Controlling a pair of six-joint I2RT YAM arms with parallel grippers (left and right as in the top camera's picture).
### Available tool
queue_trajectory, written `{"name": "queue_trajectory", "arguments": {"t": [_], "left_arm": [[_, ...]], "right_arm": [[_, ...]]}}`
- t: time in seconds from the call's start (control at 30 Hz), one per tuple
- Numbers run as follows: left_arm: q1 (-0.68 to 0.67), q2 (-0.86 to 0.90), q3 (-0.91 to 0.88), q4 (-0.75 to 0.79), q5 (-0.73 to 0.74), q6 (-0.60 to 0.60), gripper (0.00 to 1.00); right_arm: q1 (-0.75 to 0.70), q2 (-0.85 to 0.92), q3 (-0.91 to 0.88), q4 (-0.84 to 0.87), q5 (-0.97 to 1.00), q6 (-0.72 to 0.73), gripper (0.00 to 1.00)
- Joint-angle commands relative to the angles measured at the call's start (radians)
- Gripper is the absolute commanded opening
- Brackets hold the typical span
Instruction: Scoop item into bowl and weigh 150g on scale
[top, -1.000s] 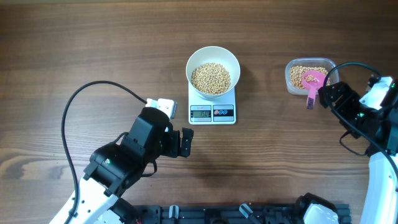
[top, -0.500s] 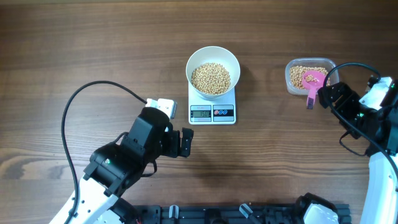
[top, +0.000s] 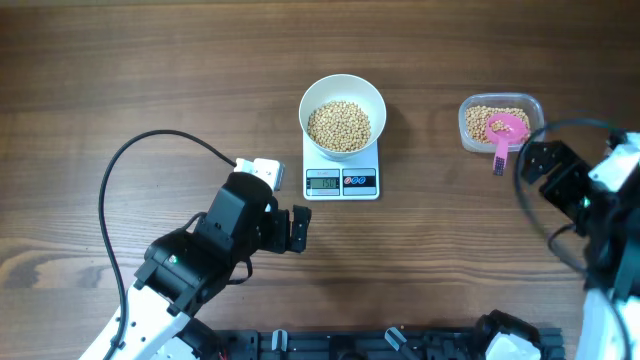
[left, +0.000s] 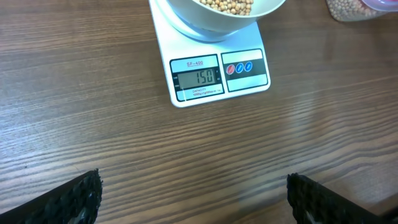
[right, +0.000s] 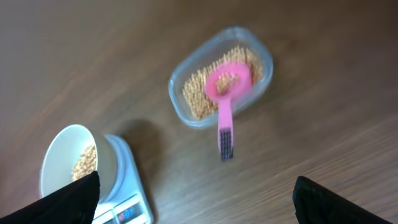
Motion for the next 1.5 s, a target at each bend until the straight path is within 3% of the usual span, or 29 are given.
{"name": "queue_trajectory", "arguments": {"t": [0.0,0.23,0.53,0.67,0.87,1.07,1.2,1.47], "left_arm": [[-0.004,0.003,0.014,0.003,-0.017,0.012,1.00],[-0.004,0.003,0.014,0.003,-0.017,0.012,1.00],[-0.003,0.003,0.014,0.003,-0.017,0.012,1.00],[-0.003,0.003,0.014,0.003,-0.017,0.012,1.00],[-0.003,0.003,0.014,0.003,-0.017,0.012,1.00],[-0.003,0.003,0.014,0.003,-0.017,0.012,1.00],[-0.003,0.003,0.014,0.003,-0.017,0.012,1.00],[-0.004,0.003,0.014,0.003,-0.017,0.012,1.00]], "right_arm": [[0.068,-0.172,-0.096,0.043,0.059,-0.257,1.00],[0.144,-0.479,-0.280,0.136,0.109,-0.284,1.00],[0.236,-0.738,-0.673,0.640,0.094,-0.346,1.00],[0.260,-0.780,-0.782,0.753,0.112,-0.370,1.00],[0.297,-0.889,-0.878,0.783,0.112,-0.358,1.00],[0.346,-0.890,-0.903,0.802,0.109,-0.359,1.00],[0.351,-0.890,-0.996,0.931,0.110,-0.358,1.00],[0.352,-0.890,-0.993,0.882,0.169,-0.369,1.00]]}}
